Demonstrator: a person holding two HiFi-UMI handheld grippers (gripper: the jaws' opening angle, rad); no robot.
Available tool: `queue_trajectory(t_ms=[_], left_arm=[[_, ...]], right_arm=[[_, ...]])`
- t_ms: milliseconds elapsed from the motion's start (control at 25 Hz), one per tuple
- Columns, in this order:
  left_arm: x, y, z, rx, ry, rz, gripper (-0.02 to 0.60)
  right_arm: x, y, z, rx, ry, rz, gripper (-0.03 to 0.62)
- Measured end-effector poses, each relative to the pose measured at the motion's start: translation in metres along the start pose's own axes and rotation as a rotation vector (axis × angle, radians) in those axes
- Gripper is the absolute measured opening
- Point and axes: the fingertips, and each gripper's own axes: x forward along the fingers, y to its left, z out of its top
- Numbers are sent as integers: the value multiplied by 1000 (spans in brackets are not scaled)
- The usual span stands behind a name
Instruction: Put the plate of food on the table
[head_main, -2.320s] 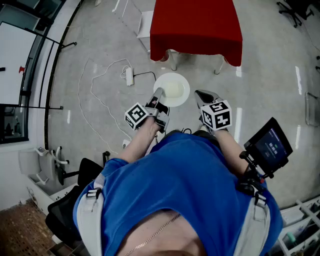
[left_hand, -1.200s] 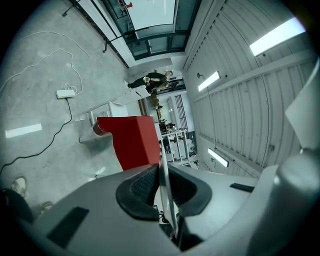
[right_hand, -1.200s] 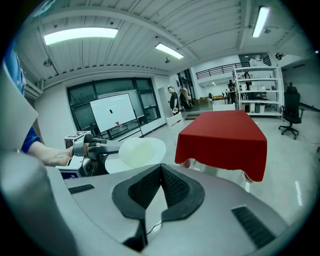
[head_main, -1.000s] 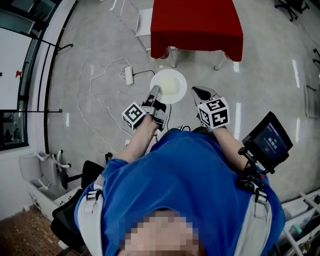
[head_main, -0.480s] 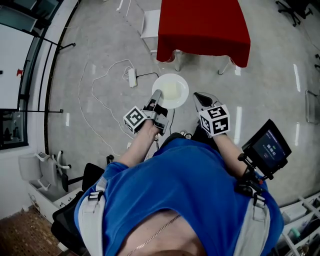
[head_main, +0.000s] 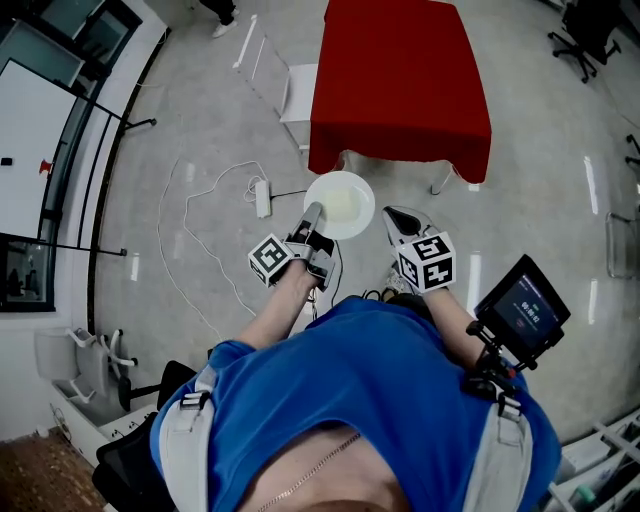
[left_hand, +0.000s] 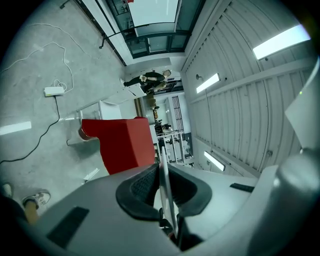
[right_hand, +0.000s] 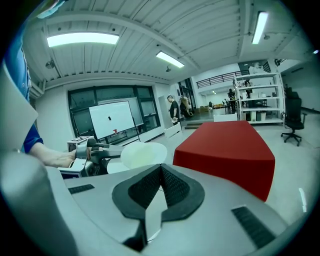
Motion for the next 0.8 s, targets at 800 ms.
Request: queue_trajectory(t_ms=[800], left_arm=[[38, -4, 6, -25, 28, -52, 28]], right_arm=[[7, -25, 15, 7, -45, -57, 2]])
